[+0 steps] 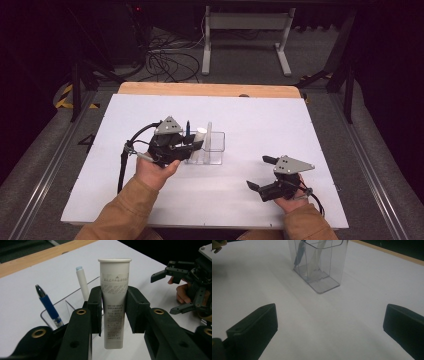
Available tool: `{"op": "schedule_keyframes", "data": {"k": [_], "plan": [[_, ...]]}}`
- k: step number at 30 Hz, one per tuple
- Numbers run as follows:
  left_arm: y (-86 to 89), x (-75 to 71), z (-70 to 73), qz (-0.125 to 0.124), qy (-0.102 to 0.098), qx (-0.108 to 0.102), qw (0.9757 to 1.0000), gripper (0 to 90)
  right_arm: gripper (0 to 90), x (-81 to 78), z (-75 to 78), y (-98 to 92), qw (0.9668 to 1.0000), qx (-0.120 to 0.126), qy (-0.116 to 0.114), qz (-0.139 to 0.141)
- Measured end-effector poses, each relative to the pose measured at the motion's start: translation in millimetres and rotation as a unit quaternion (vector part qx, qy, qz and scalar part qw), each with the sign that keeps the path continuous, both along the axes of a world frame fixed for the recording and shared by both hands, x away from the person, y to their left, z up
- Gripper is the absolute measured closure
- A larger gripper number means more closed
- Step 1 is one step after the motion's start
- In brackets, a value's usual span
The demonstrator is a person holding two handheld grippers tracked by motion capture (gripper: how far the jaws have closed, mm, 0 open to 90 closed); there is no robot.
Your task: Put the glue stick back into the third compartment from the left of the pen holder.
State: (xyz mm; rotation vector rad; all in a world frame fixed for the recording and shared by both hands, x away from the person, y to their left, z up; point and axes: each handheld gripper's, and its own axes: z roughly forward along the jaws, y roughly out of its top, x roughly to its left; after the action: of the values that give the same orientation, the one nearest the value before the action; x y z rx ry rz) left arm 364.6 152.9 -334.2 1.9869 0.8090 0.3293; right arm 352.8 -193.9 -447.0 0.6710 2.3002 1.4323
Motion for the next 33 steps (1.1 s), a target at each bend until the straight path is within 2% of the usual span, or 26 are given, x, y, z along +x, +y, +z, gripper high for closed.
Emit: {"op": "schedule_keyframes", "data": {"k": [19, 33], "plan": [[-39.8, 26.6, -4.0, -0.003, 0.007, 0.018, 0.9998, 68.1, 0.1, 0.3, -0.2, -1.2, 1.0, 0.005, 0.002, 0.002], [-59.3, 43.5, -8.8, 0.002, 0.015, 0.023, 0.9996, 68.1, 0.1, 0.4, -0.6, -1.1, 1.0, 0.004, 0.003, 0.005]]}}
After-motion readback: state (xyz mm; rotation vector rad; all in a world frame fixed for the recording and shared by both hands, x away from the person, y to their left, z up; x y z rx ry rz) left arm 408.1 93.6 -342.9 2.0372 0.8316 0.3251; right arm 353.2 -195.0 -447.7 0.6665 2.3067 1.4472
